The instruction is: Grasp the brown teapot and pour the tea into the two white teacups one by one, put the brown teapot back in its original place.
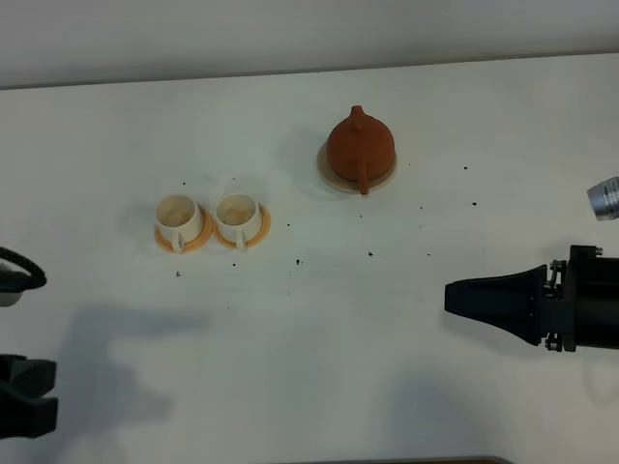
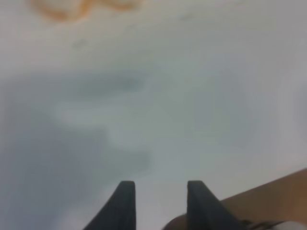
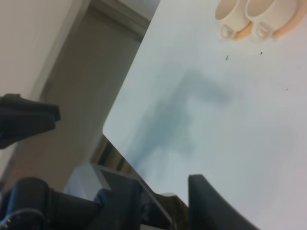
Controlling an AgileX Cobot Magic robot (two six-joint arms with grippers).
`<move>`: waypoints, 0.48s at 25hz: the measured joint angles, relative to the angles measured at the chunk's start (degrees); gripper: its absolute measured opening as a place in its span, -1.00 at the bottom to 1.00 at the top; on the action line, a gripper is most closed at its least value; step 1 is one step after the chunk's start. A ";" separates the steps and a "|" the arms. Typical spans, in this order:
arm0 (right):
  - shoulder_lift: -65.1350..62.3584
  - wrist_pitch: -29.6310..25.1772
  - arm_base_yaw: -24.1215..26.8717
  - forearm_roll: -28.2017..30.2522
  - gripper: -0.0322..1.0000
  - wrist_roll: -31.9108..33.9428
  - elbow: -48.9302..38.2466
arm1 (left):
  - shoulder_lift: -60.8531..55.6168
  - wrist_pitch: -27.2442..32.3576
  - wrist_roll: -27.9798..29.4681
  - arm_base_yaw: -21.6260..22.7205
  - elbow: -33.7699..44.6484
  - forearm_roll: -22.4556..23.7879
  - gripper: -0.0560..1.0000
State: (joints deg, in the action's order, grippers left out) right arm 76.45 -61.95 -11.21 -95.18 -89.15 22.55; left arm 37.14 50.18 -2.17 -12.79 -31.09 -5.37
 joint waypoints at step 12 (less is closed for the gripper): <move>0.04 2.09 0.00 0.64 -0.47 1.52 2.27 | -8.13 5.88 0.84 0.00 0.10 5.82 -0.39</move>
State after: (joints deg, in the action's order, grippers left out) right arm 76.49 -59.87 -11.21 -94.54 -87.63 24.82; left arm 29.01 56.06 -1.33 -12.79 -30.98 0.45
